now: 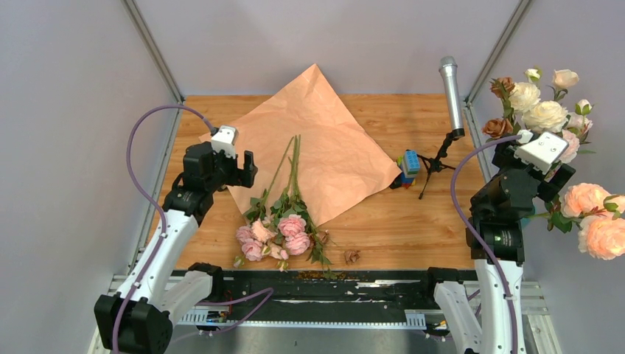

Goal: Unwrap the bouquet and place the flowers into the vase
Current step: Insert the fake flower into the vase.

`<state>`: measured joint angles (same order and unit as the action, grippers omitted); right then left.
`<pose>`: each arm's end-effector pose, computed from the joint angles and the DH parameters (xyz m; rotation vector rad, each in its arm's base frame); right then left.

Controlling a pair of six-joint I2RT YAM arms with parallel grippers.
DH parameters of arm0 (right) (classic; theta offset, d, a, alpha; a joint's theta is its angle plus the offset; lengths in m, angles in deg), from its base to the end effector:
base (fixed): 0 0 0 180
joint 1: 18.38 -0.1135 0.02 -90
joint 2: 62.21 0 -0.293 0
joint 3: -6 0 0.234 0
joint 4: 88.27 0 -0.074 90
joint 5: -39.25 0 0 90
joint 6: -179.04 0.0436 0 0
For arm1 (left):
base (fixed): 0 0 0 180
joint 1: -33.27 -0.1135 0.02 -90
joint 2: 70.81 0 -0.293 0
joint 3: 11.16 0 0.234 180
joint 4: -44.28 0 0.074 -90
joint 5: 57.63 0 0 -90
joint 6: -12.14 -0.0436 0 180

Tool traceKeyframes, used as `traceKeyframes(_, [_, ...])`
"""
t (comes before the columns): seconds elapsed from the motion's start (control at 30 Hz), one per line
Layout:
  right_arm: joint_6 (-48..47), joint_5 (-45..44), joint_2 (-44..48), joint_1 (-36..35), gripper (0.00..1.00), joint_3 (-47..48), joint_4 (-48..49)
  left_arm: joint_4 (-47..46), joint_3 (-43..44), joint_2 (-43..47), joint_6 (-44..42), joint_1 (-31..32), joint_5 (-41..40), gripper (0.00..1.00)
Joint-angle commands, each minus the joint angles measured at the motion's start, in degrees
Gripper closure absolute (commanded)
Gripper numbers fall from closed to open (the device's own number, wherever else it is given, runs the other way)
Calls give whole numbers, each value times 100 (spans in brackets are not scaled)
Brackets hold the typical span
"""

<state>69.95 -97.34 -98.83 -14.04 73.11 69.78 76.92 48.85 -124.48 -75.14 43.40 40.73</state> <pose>0.0866 -0.0383 0.4224 0.5046 1.4497 -0.9026 0.1800 -0.0386 0.3235 0.2237 2.0244 -0.2892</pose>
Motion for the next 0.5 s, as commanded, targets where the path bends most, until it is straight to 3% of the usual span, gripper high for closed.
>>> traceKeyframes(0.0, [164,147,47,32,15,123,-52,-121,52,106,78,-18,106,0])
traceKeyframes(0.17, [179,496,-16,32,9,275,-311,-100,50,149,99,-20,135,0])
traceKeyframes(0.47, [1228,1268,-72,32,1,553,-1299,-95,107,137,193,138,418,0])
